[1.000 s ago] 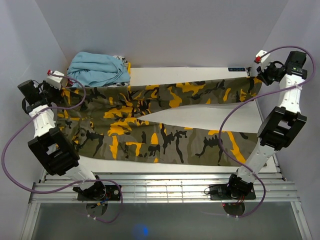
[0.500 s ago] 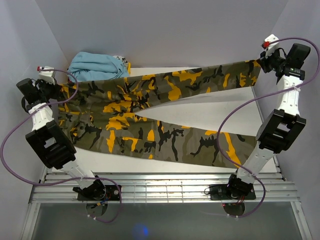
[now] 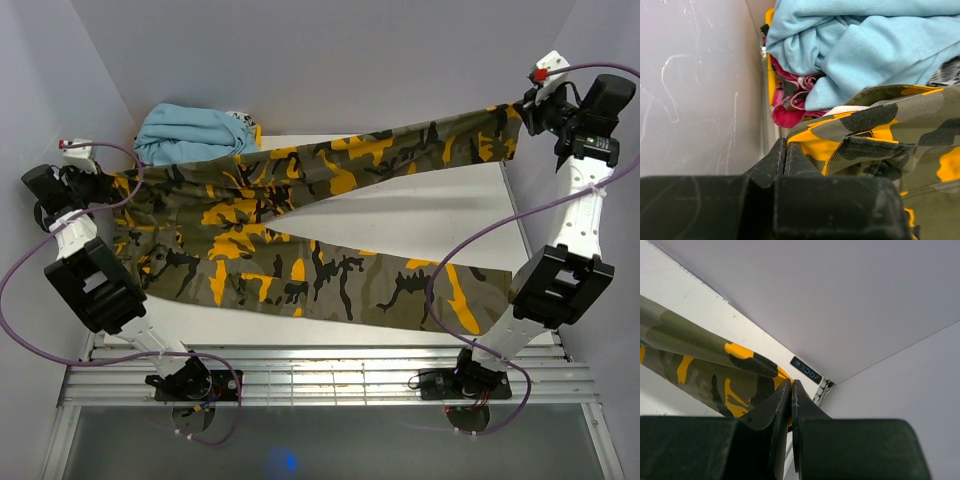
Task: Fold and stack the trousers
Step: Fold the trousers
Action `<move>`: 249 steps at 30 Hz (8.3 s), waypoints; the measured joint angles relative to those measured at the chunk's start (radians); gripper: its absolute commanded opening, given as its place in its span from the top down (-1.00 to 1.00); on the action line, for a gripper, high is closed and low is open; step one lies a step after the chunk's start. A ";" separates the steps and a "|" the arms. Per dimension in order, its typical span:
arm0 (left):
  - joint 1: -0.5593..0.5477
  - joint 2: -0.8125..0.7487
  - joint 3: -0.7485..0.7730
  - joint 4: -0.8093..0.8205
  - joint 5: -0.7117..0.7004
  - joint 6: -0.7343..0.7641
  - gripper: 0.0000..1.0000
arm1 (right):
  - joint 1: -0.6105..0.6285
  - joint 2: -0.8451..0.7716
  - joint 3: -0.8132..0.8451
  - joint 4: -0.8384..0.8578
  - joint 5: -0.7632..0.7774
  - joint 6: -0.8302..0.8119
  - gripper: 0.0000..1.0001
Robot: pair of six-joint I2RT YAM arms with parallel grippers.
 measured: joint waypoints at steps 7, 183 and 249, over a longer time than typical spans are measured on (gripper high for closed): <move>0.095 0.001 -0.007 0.009 0.199 -0.058 1.00 | -0.112 -0.226 -0.089 -0.065 -0.151 -0.120 0.85; 0.201 -0.010 -0.312 -0.939 -0.056 0.765 0.46 | -0.219 -0.686 -0.943 -0.229 0.279 -1.291 0.85; -0.801 -0.520 -0.494 -0.883 -0.058 0.808 0.13 | -0.408 -0.426 -1.037 -0.414 0.333 -1.361 0.85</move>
